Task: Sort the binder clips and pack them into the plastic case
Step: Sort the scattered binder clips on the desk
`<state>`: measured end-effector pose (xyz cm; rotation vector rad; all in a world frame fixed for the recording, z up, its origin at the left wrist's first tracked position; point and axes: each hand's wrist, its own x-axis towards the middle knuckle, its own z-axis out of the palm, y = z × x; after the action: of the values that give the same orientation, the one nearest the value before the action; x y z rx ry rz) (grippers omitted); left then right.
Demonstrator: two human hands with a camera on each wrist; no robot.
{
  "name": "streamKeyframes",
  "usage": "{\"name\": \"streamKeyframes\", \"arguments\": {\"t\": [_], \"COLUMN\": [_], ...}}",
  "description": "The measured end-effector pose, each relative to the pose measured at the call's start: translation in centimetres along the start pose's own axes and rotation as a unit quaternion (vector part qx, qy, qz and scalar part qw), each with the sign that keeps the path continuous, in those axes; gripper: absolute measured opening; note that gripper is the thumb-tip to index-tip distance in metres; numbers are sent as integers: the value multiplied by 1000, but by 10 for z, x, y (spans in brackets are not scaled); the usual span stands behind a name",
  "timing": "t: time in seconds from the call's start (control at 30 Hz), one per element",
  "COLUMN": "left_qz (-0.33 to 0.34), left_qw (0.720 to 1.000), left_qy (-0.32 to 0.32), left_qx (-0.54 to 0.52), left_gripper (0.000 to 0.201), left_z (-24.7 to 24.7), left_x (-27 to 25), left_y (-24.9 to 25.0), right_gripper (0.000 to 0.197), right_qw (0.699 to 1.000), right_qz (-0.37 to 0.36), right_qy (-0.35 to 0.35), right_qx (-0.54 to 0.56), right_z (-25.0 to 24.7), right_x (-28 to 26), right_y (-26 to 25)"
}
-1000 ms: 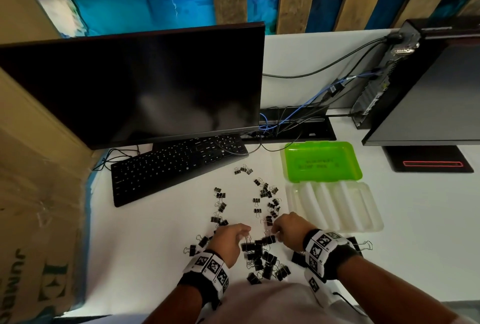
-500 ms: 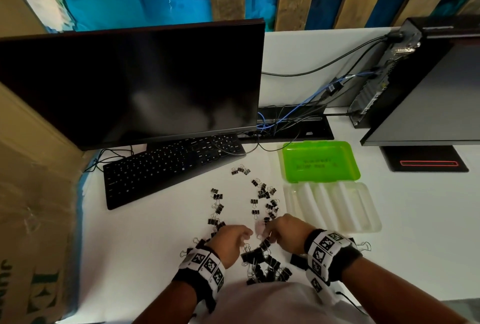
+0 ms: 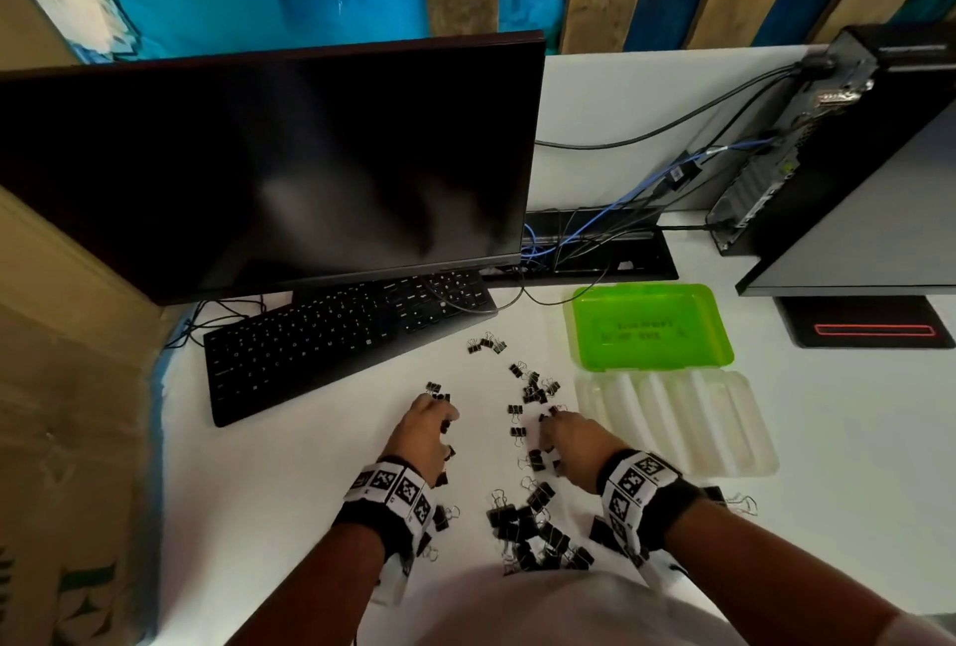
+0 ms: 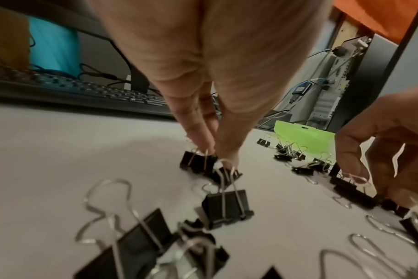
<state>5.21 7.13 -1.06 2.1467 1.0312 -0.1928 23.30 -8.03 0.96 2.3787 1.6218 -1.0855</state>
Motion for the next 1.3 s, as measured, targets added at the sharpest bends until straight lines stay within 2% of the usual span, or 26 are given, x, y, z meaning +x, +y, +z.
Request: {"name": "streamKeyframes", "arguments": {"t": [0.2,0.3,0.37,0.43,0.5,0.57,0.67,0.8,0.87,0.93,1.0,1.07,1.2,1.3], "left_qz": [-5,21,30,18,1,-14,-6,8,17,19,6,-5,28,48], "left_qw": [996,995,993,992,992,993,994,997,997,993,991,994,999,998], "left_qy": [34,55,71,87,94,68,30,20,40,78,89,73,41,13], "left_qx": [-85,-87,-85,-87,-89,-95,-104,-74,-69,-89,-99,-86,-8,40], "left_gripper": [40,39,40,46,46,40,33,27,23,26,36,46,61,52], "left_z": [-10,-19,-25,-30,-33,-33,-27,-20,-17,-16,-16,-14,-9,-8], "left_x": [4,3,1,-2,-5,-8,-10,-11,-11,-10,-6,-2,6,14], "left_y": [-13,-18,-20,-25,-30,-34,-36,-36,-33,-29,-24,-20,-16,-16], "right_gripper": [34,23,29,31,22,19,21,23,22,25,27,29,32,34], "right_qw": [998,990,983,973,961,958,970,984,975,968,972,980,983,977], "right_qz": [-59,-94,-129,-173,-209,-214,-187,-171,-184,-190,-194,-185,-172,-171], "right_qy": [8,26,42,49,41,27,3,-33,-30,-12,18,33,30,26], "right_qx": [-35,-101,-127,-147,-179,-191,-152,24,118,162,128,71,-62,-128], "right_z": [0,-1,-3,-3,-3,-4,-7,-7,-3,0,-1,-5,-11,-10], "right_x": [11,14,16,17,18,20,29,38,36,32,31,28,19,12], "right_y": [-12,-19,-22,-26,-33,-41,-51,-68,-74,-72,-62,-47,-21,-8]}}
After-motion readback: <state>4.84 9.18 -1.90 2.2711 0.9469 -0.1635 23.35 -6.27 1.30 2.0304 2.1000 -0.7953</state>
